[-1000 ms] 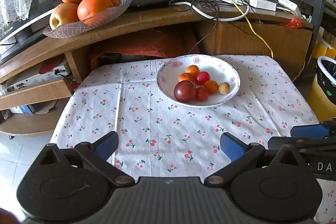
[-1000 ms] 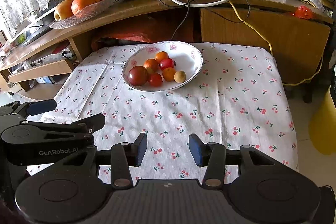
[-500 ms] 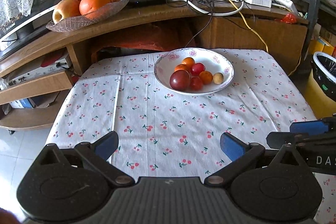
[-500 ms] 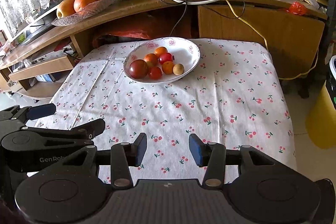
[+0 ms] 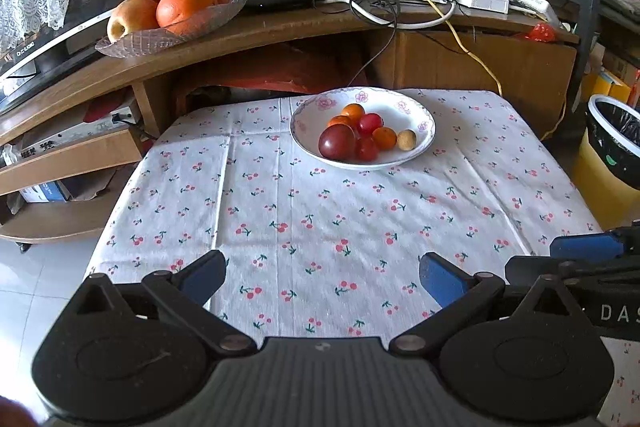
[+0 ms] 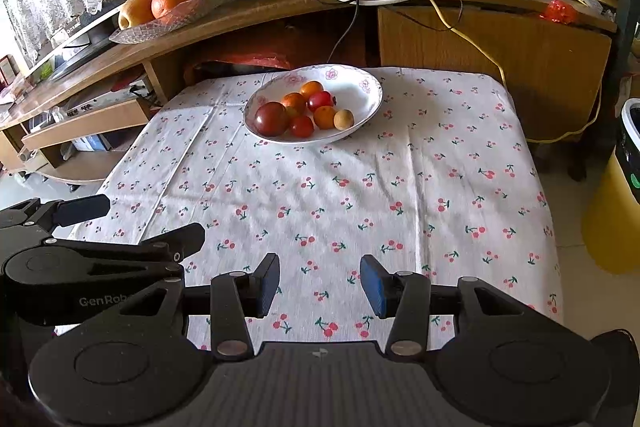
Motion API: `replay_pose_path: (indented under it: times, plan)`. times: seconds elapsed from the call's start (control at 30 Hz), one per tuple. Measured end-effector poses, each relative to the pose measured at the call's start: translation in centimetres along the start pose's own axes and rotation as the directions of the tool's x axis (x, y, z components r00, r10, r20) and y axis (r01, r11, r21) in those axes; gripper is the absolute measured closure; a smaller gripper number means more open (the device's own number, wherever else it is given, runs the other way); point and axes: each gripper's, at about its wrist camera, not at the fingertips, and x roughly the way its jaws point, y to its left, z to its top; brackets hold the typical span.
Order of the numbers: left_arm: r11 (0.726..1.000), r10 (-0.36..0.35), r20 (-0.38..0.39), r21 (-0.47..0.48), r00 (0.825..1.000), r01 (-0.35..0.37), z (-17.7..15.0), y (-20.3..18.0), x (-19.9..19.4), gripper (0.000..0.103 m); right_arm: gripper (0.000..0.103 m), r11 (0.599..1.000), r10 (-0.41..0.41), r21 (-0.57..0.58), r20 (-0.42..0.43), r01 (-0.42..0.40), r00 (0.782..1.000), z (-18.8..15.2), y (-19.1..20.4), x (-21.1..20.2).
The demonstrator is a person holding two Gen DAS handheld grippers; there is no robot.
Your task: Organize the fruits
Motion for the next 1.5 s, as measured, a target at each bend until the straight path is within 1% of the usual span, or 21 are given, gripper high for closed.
replay_pose_path:
  times: [0.37, 0.9, 1.5]
  plan:
    - [1.0, 0.002, -0.005, 0.008, 1.0, -0.002, -1.0, -0.3, -0.6, 0.0, 0.062, 1.0, 0.002, 0.002, 0.003, -0.002, 1.0, -0.6, 0.3, -0.7]
    - [1.0, 0.005, -0.024, -0.017, 1.0, -0.005, -1.6, 0.0, -0.8, 0.0, 0.06, 1.0, -0.006, -0.014, -0.007, 0.006, 1.0, -1.3, 1.0, -0.9]
    - [1.0, 0.008, -0.018, -0.017, 1.0, -0.008, -2.0, 0.1, -1.1, 0.0, 0.059, 1.0, -0.01, -0.027, -0.024, 0.009, 1.0, -1.9, 1.4, -0.8]
